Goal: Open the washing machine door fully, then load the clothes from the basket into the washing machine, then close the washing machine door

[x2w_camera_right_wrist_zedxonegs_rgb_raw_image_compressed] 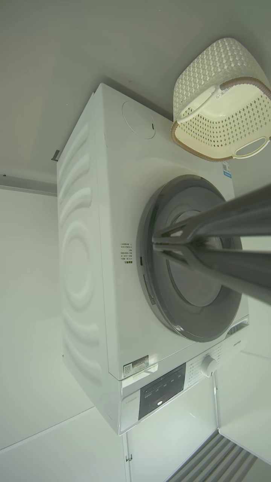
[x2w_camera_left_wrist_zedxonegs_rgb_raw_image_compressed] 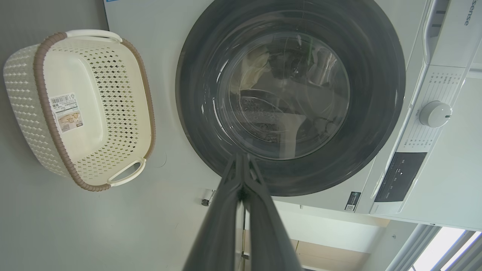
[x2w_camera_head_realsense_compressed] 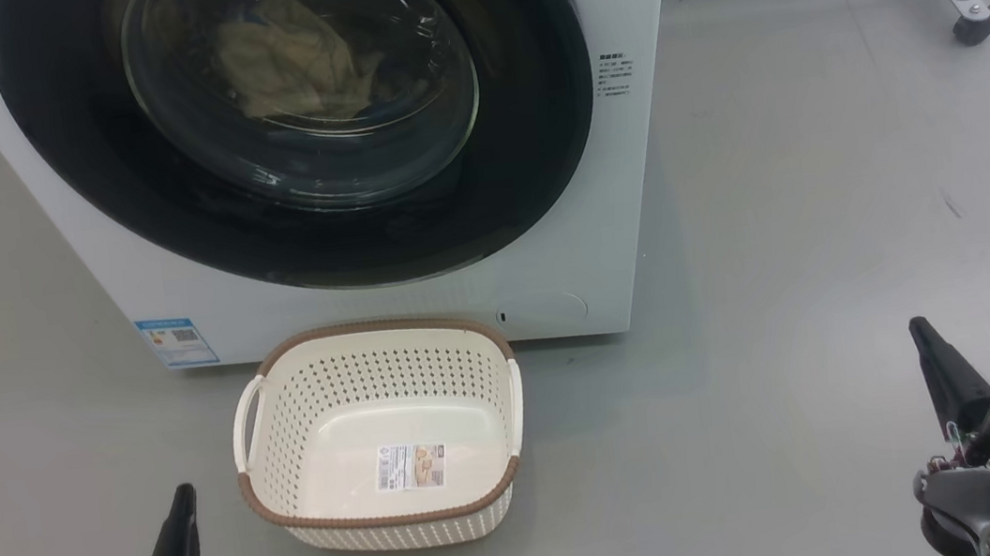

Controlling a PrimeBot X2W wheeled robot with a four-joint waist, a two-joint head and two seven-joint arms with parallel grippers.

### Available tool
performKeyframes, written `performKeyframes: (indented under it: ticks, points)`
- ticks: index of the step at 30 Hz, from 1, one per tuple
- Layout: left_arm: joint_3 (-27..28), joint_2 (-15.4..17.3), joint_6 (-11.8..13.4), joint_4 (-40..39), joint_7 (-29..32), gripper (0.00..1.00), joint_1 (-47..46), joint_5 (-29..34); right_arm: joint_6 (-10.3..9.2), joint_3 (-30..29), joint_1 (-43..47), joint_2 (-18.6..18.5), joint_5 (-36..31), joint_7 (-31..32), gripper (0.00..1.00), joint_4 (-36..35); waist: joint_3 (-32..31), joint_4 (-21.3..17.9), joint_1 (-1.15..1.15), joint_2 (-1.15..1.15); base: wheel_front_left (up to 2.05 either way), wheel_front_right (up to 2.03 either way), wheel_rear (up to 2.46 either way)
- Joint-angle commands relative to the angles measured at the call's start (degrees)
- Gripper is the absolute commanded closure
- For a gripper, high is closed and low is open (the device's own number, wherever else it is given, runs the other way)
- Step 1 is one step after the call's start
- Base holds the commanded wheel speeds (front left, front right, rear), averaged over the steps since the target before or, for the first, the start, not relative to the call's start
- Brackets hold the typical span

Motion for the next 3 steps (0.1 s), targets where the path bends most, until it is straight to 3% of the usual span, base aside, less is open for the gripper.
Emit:
performKeyframes:
  ticks: [1,3]
  points:
    - [2.06,0.45,-0.42,-1.56,0.32,1.0,-2.92,0.52,-0.02,0.85,-3.35,-0.52,-0.42,0.24,1.0,-1.78,0.0,0.0,0.0,0.0,0.0,0.0,0.0]
    - [2.07,0.45,-0.42,-1.56,0.32,1.0,-2.92,0.53,-0.02,0.85,-3.35,-0.51,-0.43,0.25,1.0,-1.78,0.0,0.0,0.0,0.0,0.0,0.0,0.0]
